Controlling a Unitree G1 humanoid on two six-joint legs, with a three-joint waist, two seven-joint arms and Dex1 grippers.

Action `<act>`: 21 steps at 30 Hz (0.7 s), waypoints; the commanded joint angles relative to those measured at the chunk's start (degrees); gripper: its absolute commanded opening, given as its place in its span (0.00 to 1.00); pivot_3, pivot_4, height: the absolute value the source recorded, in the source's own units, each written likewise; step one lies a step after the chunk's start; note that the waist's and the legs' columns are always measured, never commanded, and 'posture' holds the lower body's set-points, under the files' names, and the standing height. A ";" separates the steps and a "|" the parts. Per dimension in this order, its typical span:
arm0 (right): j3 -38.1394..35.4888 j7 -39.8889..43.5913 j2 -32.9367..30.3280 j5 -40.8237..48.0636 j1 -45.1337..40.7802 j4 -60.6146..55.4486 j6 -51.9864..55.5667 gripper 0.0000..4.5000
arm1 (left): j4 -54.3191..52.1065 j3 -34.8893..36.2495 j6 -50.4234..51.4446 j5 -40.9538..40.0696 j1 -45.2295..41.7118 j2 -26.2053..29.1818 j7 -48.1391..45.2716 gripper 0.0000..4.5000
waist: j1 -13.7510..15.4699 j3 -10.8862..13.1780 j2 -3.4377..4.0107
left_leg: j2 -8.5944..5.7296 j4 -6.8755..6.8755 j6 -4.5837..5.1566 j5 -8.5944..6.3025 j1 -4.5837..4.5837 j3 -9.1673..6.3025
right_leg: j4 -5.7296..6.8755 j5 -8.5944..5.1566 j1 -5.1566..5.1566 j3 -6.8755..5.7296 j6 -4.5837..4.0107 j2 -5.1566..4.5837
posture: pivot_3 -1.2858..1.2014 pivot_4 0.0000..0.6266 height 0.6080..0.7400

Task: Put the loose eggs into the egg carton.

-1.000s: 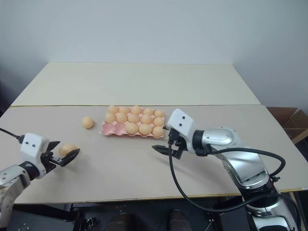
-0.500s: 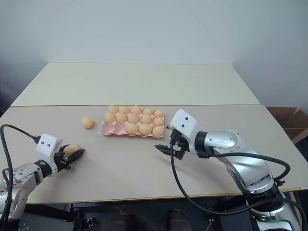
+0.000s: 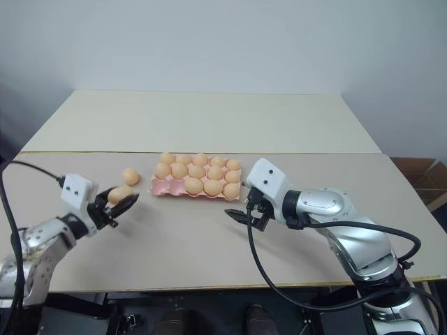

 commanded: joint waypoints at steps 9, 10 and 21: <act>-2.21 -5.59 0.45 -0.48 2.78 -5.62 0.83 1.00 | 15.93 -10.37 -9.42 4.38 -13.10 -4.61 -5.51 0.46 | -0.08 -0.01 -0.01 | -0.01 0.01 0.02 0.01 -0.02 -0.03 | 0.00 0.06 0.00 0.03 0.09 0.06 | 0.52 0.24 1.00; -2.41 -6.15 0.58 -0.35 3.13 -6.18 1.16 1.00 | 17.31 -10.79 -10.33 4.77 -13.82 -4.97 -5.93 0.46 | -0.08 -0.01 -0.01 | -0.01 0.02 0.02 0.01 -0.02 -0.02 | 0.00 0.06 0.01 0.03 0.09 0.06 | 0.52 0.24 1.00; -3.24 -9.76 1.25 0.14 4.97 -9.07 3.39 1.00 | 25.99 -13.38 -12.79 7.43 -19.59 -7.35 -7.61 0.81 | -0.13 -0.01 -0.02 | -0.03 0.04 0.03 0.01 -0.03 -0.03 | 0.00 0.08 0.01 0.05 0.12 0.05 | 0.52 0.24 1.00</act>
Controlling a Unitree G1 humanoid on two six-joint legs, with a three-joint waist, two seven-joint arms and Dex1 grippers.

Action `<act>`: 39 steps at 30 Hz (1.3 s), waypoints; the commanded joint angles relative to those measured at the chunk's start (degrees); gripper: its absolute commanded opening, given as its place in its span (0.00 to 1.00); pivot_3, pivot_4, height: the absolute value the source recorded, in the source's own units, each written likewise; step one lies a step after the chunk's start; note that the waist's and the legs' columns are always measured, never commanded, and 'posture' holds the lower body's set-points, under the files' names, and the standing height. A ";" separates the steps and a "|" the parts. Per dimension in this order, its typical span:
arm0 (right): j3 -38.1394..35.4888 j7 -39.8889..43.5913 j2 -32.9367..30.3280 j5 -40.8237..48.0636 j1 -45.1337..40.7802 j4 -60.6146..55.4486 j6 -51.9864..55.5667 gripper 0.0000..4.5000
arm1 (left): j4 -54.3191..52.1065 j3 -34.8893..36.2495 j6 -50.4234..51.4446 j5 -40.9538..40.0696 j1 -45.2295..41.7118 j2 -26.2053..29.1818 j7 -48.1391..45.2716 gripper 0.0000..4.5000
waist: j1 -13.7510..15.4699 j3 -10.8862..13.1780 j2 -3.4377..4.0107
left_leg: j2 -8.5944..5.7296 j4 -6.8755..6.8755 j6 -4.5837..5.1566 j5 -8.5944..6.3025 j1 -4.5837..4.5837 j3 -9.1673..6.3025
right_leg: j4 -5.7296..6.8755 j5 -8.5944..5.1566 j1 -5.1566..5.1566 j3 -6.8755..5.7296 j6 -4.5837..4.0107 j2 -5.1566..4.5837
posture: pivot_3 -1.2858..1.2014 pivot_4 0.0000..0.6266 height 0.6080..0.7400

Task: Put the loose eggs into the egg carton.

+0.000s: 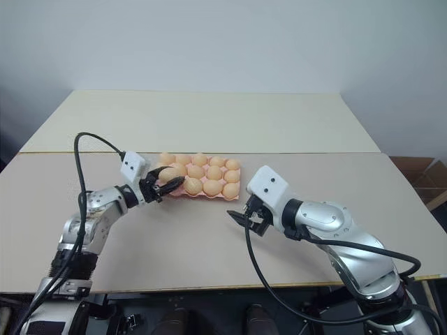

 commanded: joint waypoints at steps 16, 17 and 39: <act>-2.30 0.08 -0.70 1.04 0.14 -1.70 -0.62 1.00 | -25.59 13.59 14.78 -3.50 14.92 8.81 7.04 0.99 | -0.90 0.00 0.00 | 0.07 -0.01 0.00 -0.01 0.03 -0.04 | 0.03 -0.02 -0.03 0.01 0.02 0.02 | 0.52 0.24 1.00; -2.24 0.53 -0.82 1.16 0.02 -1.41 -0.91 1.00 | -27.47 14.99 16.18 -3.34 16.53 9.18 8.49 0.99 | -0.82 0.00 0.00 | 0.06 -0.01 0.00 0.00 0.04 -0.04 | 0.04 -0.02 -0.02 0.00 0.02 0.01 | 0.52 0.24 1.00; -0.56 15.78 -6.39 4.32 -1.63 -0.50 -10.40 1.00 | -40.61 24.67 36.87 -3.93 20.51 6.56 26.04 0.99 | 0.22 -0.02 -0.04 | 0.00 -0.01 -0.01 -0.01 0.07 -0.06 | 0.01 -0.15 0.04 -0.05 -0.19 -0.04 | 0.52 0.24 1.00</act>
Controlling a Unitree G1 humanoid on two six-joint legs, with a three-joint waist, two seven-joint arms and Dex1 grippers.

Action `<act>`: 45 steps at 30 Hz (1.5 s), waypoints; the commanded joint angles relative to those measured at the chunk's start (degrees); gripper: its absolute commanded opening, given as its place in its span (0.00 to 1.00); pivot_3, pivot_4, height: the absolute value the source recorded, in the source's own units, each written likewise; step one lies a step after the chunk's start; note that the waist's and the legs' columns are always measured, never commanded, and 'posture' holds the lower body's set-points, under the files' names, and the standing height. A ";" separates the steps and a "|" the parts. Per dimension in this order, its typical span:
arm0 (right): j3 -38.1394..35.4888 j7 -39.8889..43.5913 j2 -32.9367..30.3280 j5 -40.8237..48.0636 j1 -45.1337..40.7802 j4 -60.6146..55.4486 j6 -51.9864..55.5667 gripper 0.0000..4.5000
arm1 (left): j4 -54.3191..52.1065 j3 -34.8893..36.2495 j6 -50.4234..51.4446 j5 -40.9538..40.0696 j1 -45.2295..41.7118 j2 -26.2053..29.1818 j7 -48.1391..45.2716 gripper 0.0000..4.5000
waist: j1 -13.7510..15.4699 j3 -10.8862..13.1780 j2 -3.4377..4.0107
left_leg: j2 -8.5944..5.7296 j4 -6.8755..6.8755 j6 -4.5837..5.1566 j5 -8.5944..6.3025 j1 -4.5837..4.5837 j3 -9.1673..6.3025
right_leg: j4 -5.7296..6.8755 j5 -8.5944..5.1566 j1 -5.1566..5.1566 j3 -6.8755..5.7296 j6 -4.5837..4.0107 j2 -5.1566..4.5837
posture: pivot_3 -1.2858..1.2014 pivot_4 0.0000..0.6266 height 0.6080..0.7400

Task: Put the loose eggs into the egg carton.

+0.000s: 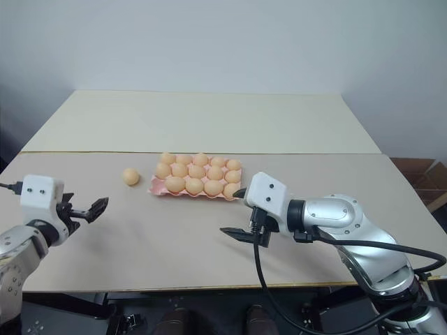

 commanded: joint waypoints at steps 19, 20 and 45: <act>-2.06 -7.38 -0.02 -0.29 1.53 -4.06 2.34 1.00 | 46.36 -18.05 -24.19 11.61 -29.67 -7.74 3.21 0.99 | 0.55 -0.03 -0.06 | -0.02 0.01 0.01 0.01 -0.07 0.01 | -0.04 0.24 0.00 -0.01 0.06 0.03 | 0.52 0.24 1.00; -2.25 -7.67 -0.06 -0.28 1.78 -4.29 2.50 1.00 | 47.67 -18.32 -24.79 12.08 -29.96 -7.82 3.39 0.99 | 0.51 -0.03 -0.06 | -0.03 0.01 0.01 0.01 -0.07 0.01 | -0.04 0.24 0.00 0.00 0.06 0.02 | 0.52 0.24 1.00; -1.13 -10.30 0.32 -0.64 2.25 -4.01 2.58 1.00 | 49.14 -17.51 -29.00 14.67 -29.23 -8.48 4.45 0.35 | 0.57 -0.03 -0.07 | -0.03 0.01 0.01 0.01 -0.06 0.02 | -0.01 0.20 0.01 0.00 0.18 0.01 | 0.52 0.24 1.00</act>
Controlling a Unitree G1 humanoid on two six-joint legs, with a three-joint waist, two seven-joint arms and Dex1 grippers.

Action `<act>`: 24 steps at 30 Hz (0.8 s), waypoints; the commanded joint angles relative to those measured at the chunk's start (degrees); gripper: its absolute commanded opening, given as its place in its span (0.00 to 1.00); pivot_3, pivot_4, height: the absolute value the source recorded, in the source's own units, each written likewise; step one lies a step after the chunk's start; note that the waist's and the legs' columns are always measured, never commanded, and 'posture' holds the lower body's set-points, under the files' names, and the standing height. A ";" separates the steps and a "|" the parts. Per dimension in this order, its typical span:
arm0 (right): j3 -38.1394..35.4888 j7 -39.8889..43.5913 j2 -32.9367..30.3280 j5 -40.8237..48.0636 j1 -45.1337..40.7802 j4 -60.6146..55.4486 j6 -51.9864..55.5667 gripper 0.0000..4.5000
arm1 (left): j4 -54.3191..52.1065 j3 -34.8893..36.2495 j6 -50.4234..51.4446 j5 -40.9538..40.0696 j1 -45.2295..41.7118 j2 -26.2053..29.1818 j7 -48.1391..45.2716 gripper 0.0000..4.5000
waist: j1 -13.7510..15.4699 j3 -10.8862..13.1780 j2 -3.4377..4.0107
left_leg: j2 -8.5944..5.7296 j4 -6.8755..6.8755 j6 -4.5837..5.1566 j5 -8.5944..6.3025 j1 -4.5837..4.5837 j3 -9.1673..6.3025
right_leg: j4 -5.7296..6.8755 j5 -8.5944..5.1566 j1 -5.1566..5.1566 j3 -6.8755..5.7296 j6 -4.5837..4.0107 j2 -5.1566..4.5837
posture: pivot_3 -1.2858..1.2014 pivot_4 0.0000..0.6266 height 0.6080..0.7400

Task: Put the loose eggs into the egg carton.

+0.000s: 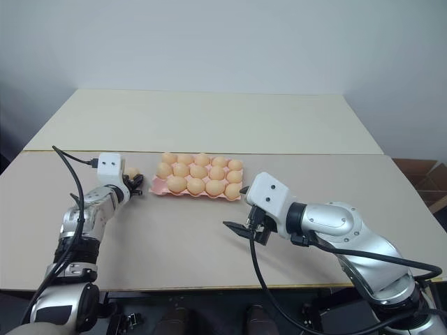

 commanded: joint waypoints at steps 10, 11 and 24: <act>0.46 -2.26 0.74 -1.77 1.00 -1.54 -0.76 1.00 | -28.13 2.31 -3.37 -9.67 11.58 8.78 -19.50 0.35 | -0.43 0.00 0.01 | 0.02 0.00 0.00 0.00 0.04 0.00 | 0.03 -0.01 0.01 0.00 -0.01 -0.03 | 0.52 0.24 1.00; 0.75 -2.43 0.89 -2.03 1.06 -1.48 -0.90 1.00 | -28.77 2.13 -2.94 -10.67 12.07 9.31 -21.21 0.35 | -0.40 0.00 0.01 | 0.02 0.00 0.00 0.00 0.04 0.01 | 0.02 -0.02 0.01 0.00 0.00 -0.03 | 0.52 0.24 1.00; 0.81 -4.05 2.12 -3.30 1.77 -1.93 -0.44 1.00 | -22.47 -3.29 -5.95 -9.70 10.82 8.91 -27.34 0.51 | -0.27 0.00 0.00 | 0.02 0.00 0.00 0.00 0.02 0.02 | 0.01 -0.03 0.00 0.01 0.02 0.01 | 0.52 0.24 1.00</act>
